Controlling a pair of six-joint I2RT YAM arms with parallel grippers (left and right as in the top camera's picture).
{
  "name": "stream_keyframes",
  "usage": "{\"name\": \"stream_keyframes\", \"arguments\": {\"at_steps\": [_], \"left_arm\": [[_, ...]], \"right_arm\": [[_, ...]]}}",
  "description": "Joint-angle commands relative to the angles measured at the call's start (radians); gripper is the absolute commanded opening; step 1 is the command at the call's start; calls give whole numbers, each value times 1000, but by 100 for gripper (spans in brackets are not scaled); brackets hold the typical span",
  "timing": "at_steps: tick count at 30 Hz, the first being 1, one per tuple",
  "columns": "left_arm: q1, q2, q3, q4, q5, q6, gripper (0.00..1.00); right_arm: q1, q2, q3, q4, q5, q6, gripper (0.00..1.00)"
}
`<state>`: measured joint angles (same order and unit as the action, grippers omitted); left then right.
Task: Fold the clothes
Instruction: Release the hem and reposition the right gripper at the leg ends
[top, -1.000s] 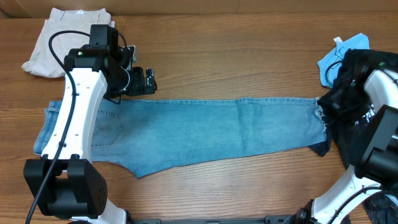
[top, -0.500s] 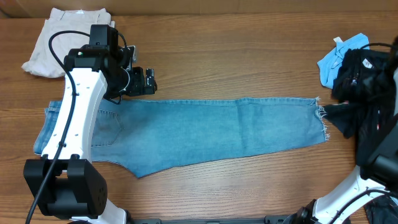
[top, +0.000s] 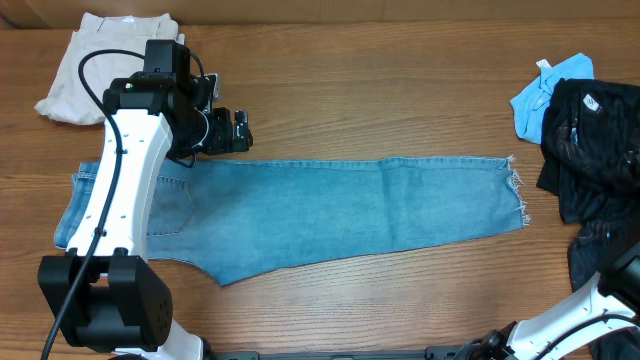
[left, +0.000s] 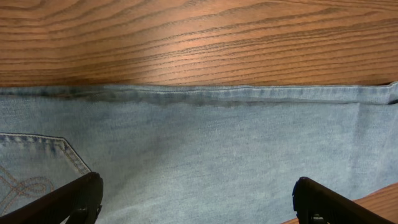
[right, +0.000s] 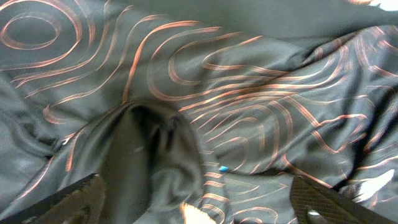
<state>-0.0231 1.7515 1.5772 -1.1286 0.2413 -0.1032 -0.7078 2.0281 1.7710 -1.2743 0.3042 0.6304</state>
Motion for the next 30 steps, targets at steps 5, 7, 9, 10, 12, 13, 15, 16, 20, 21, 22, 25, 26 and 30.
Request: {"name": "stream_keyframes", "arguments": {"at_steps": [5, 7, 9, 10, 12, 13, 15, 16, 20, 21, 22, 25, 26, 30], "left_arm": [[-4, -6, -6, 7, -9, 10, 100], [-4, -6, -6, 11, -8, 10, 100], [-4, -6, -6, 13, -8, 10, 100], [-4, -6, -6, 13, -8, 10, 100], [-4, -6, -6, 13, -8, 10, 100], [-4, -6, -7, 13, -8, 10, 100], [-4, -6, -14, 19, -8, 9, 100], [-4, -6, -20, 24, -8, 9, 100], [-4, -6, -62, 47, -8, -6, 100], [-4, -6, -78, 55, -7, -9, 100], [-4, -6, -93, 62, -6, -9, 100], [-4, -6, -138, 84, -6, -9, 100], [-4, -6, -156, 93, -6, -9, 100], [-3, -6, -192, 121, -6, -9, 100]], "right_arm": [[21, -14, 31, 13, -422, -227, 91], [29, -14, 31, -12, -542, -307, 91], [43, -14, 28, -56, -599, -354, 90], [51, -14, 25, -76, -602, -372, 90], [77, -14, 10, -103, -602, -428, 90], [92, -14, 0, -104, -602, -452, 90], [122, -14, -19, -96, -601, -478, 91], [137, -14, -27, -93, -596, -485, 92], [201, -14, -83, -38, -517, -486, 91], [215, -14, -101, -13, -469, -485, 91], [226, -14, -117, 8, -414, -485, 91], [237, -13, -146, 20, -359, -477, 91], [237, -13, -158, 14, -373, -478, 92], [235, -13, -198, 22, -388, -521, 92]]}}
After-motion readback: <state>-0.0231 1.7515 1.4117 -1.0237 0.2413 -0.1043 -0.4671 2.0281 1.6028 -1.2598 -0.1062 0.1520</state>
